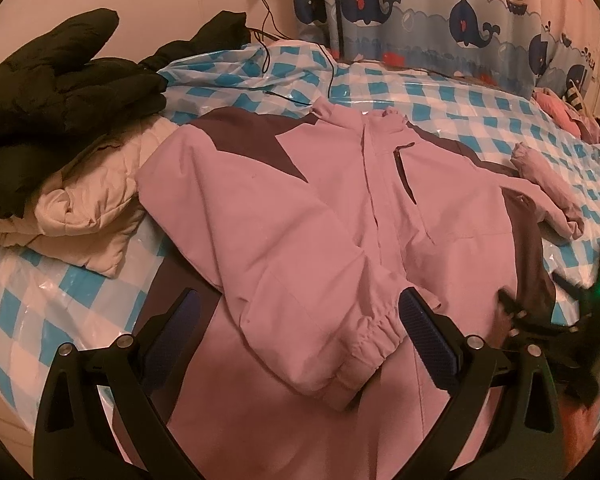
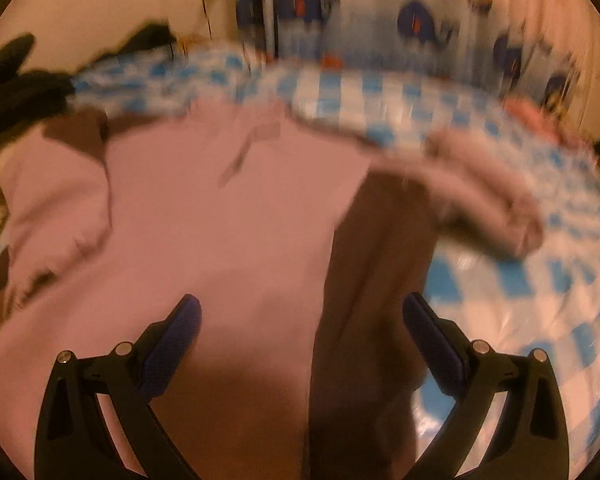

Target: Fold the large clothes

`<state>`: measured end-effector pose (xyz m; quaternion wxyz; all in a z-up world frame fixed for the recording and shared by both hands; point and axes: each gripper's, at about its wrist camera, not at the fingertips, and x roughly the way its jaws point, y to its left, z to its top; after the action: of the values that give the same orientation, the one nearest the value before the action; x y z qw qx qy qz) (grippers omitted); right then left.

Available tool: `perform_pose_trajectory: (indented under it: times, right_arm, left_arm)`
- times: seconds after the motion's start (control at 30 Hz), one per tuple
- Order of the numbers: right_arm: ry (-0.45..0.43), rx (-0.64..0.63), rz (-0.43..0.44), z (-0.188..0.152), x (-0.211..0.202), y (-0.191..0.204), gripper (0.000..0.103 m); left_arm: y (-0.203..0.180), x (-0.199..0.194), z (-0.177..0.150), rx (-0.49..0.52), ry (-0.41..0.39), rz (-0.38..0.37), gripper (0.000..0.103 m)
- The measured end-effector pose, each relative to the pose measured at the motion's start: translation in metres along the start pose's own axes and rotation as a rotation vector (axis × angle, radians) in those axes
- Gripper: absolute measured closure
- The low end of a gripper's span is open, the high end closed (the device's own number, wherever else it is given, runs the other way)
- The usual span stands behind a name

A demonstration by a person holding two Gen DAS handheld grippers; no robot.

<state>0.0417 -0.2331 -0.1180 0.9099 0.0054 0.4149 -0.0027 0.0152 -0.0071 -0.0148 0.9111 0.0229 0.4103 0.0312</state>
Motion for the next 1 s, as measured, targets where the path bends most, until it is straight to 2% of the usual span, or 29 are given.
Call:
perform_pose_trajectory:
  times: [0.07,0.2,0.33,0.43,0.53,0.6,0.67,0.73,0.77,0.8,0.87,0.93,1.0]
  right_arm:
    - [0.057,0.007,0.037,0.000,0.008,0.000,0.006]
    - [0.086,-0.004,0.098,0.003,0.005,0.002,0.006]
    - [0.056,-0.070,0.104,0.018,-0.013,0.001,0.006]
    - [-0.013,-0.135,0.034,0.031,-0.045,-0.016,0.006]
    - [-0.033,-0.082,0.058,0.035,-0.065,-0.049,0.006]
    - [0.015,-0.058,0.059,0.022,-0.058,-0.059,0.006]
    - [0.066,-0.096,0.041,0.001,-0.041,-0.055,0.006]
    - [0.148,-0.117,0.068,-0.021,-0.020,-0.049,0.006]
    - [0.158,-0.125,0.075,-0.026,-0.017,-0.046,0.006]
    - [0.146,-0.137,0.073,-0.027,-0.021,-0.045,0.006]
    - [0.046,-0.155,0.063,-0.015,-0.043,-0.045,0.006]
    - [-0.024,-0.118,0.033,-0.005,-0.059,-0.049,0.006]
    - [-0.121,-0.030,0.076,0.009,-0.077,-0.055,0.006]
  left_arm:
    - [-0.001,0.002,0.003,0.003,0.002,-0.003,0.008]
    - [-0.007,0.006,0.007,0.015,0.009,-0.005,0.008]
    - [-0.014,0.008,0.008,0.027,0.011,-0.009,0.008]
    - [-0.022,0.009,0.007,0.046,0.018,-0.017,0.008]
    - [-0.032,0.010,0.005,0.075,0.022,-0.019,0.008]
    - [-0.040,0.012,0.003,0.094,0.025,-0.019,0.008]
    - [-0.050,0.014,0.002,0.112,0.030,-0.017,0.008]
    - [-0.059,0.016,0.002,0.124,0.036,-0.022,0.008]
    - [-0.063,0.017,0.001,0.126,0.038,-0.024,0.008]
    - [-0.066,0.018,0.001,0.127,0.037,-0.026,0.008]
    - [-0.072,0.018,0.001,0.135,0.036,-0.033,0.008]
    - [-0.082,0.018,0.000,0.157,0.027,-0.033,0.008]
    - [-0.089,0.018,-0.001,0.172,0.019,-0.032,0.008]
